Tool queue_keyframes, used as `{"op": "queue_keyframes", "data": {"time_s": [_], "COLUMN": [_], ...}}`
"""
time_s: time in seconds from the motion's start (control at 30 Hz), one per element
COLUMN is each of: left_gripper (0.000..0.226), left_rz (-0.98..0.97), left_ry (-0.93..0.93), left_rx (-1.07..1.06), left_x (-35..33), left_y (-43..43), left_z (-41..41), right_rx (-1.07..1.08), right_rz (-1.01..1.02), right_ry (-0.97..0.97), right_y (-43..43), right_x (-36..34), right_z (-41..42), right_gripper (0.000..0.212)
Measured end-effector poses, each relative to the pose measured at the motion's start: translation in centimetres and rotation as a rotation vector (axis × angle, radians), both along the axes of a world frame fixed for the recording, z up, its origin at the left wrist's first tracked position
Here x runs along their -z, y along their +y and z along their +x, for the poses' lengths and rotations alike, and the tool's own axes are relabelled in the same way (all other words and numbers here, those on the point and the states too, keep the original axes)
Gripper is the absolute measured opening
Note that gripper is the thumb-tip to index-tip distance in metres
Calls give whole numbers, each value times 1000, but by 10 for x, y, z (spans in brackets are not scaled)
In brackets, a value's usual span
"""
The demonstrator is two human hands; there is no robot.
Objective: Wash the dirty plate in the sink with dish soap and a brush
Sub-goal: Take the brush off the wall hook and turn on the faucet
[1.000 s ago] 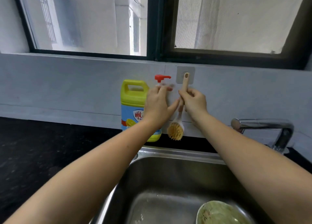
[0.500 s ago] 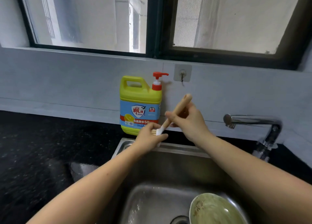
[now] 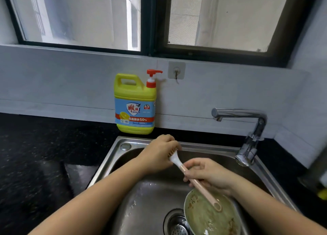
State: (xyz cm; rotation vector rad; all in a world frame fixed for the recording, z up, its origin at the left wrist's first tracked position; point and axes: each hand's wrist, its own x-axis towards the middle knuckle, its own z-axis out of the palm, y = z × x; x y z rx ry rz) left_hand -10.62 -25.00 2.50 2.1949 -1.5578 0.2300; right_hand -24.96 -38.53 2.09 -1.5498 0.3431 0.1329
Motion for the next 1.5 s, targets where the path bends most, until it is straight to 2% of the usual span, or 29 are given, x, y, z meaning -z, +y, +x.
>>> {"op": "queue_keyframes", "data": {"time_s": [0.07, 0.1, 0.17, 0.23, 0.33, 0.37, 0.43, 0.53, 0.6, 0.67, 0.73, 0.8, 0.87, 0.93, 1.0, 1.1, 1.2, 1.27, 1.37, 1.5], "left_gripper": [75, 88, 99, 86, 41, 36, 38, 38, 34, 32, 32, 30, 25, 24, 30, 34, 34, 33, 35, 35], "left_rz": [-1, -5, -96, -302, -560, -595, -596, -548, -563, -600, -612, -611, -604, -599, -594, -578, -558, -536, -509, -488], "left_ry": [-33, 29, 341, 823, 1623, 1788, 1923, 1899, 1871, 1859, 1839, 1821, 1811, 1798, 1786, 1786, 1797, 1787, 1782, 1785], "left_rx": [-59, -107, -201, -251, -170, -121, -54, -56, -66, -56, -63, -78, -77, -80, -86, -70, -52, -42, -33, -61], "left_x": [2, 3, 0, 3, 10, 11, 9, 2, -3, -7, -13, -18, -25, -30, -35, -42, -45, -47, -52, -54], "left_y": [-10, -15, -21, -28, -36, -38, -43, -55, -61, -66, -70, -74, -76, -78, -80, -80, -81, -82, -84, -85], "left_z": [-6, -7, -11, -21, -37, -42, -48, -56, -60, -61, -62, -63, -64, -65, -65, -66, -65, -65, -66, -70], "right_rx": [72, 111, 180, 246, 291, 294, 302, 309, 334, 449, 640, 820, 896, 909, 953, 1050, 1020, 988, 1001, 1078], "right_rz": [11, 49, 132, 185, 168, 130, 35, -115, -337, -561, -735, -1010, -1317, -1452, -1334, -909, -563, -381, -381, -441], "right_ry": [-37, -58, -102, -146, -177, -176, -158, -130, -110, -123, -203, -337, -452, -542, -605, -541, -472, -438, -393, -428], "right_y": [3, 4, 3, 1, 0, 1, 1, -2, -9, -21, -36, -56, -74, -84, -84, -82, -85, -89, -94, -91], "right_x": [8, 10, 14, 16, 16, 16, 15, 12, 9, 5, 1, -1, -1, 2, 2, -9, -23, -27, -26, -26], "right_z": [-7, -12, -20, -28, -35, -36, -40, -47, -50, -52, -54, -57, -55, -51, -46, -34, -20, -14, -12, -11], "right_gripper": [24, 27, 31, 28, 28, 27, 24, 17, 12, 8, 7, 8, 4, 8, 9, 18, 14, 32, 50, 49]}}
